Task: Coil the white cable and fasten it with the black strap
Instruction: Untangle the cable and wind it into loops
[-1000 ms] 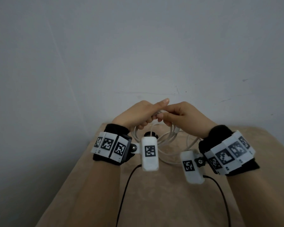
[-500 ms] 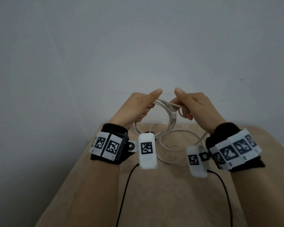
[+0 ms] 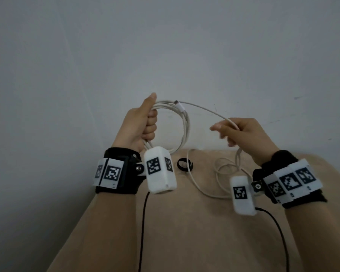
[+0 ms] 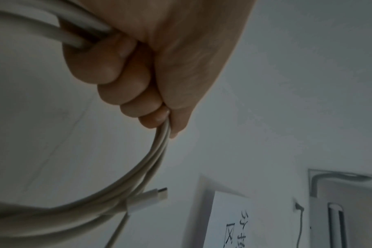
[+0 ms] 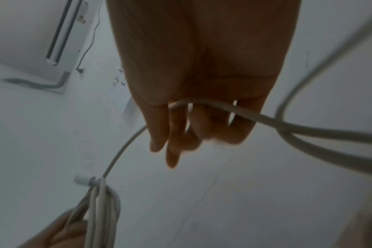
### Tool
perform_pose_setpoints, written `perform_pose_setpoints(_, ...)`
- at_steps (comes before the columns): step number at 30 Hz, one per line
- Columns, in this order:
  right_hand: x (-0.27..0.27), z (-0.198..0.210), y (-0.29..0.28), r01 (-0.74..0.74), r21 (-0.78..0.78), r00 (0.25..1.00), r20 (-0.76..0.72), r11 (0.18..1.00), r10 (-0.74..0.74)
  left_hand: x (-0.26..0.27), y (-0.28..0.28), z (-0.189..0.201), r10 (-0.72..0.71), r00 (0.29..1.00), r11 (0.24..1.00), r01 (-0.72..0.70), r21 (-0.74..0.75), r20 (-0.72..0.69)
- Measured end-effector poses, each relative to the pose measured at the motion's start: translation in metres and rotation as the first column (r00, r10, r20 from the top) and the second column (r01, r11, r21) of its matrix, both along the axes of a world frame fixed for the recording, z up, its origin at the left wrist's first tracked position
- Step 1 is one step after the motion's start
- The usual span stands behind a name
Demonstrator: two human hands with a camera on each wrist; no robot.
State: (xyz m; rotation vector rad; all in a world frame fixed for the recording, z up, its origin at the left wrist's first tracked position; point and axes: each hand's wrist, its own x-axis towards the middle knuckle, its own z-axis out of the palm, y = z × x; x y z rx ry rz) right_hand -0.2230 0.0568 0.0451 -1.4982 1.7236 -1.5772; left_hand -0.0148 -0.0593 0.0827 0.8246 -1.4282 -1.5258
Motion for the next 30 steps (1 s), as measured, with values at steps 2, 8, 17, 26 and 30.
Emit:
perform_pose_setpoints(2, 0.003, 0.0, -0.002, -0.074, 0.039, 0.997, -0.014, 0.997, 0.074, -0.008, 0.004, -0.001, -0.023, 0.999, 0.999, 0.024, -0.025, 0.04)
perform_pose_setpoints(8, 0.019, 0.013, 0.004, 0.011, -0.041, 0.98, -0.198, 0.999, -0.019, -0.019, 0.011, -0.004, -0.062, 0.99, 0.998, 0.066, -0.024, 0.128)
perform_pose_setpoints(17, 0.035, 0.012, 0.002, 0.216, -0.022, 0.826, -0.529, 0.976, -0.195, -0.03, 0.018, -0.004, -0.079, 0.996, 0.997, 0.078, 0.023, 0.032)
perform_pose_setpoints(26, 0.031, -0.001, -0.009, 0.152, -0.083, 0.858, -0.484, 0.985, -0.173, -0.039, 0.017, -0.007, -0.099, 0.99, 0.986, 0.111, 0.121, -0.099)
perform_pose_setpoints(30, 0.03, -0.002, -0.011, 0.08, -0.049, 0.911, -0.402, 0.996, -0.093, -0.037, 0.012, -0.011, -0.158, 0.983, 0.971, 0.171, 0.169, -0.091)
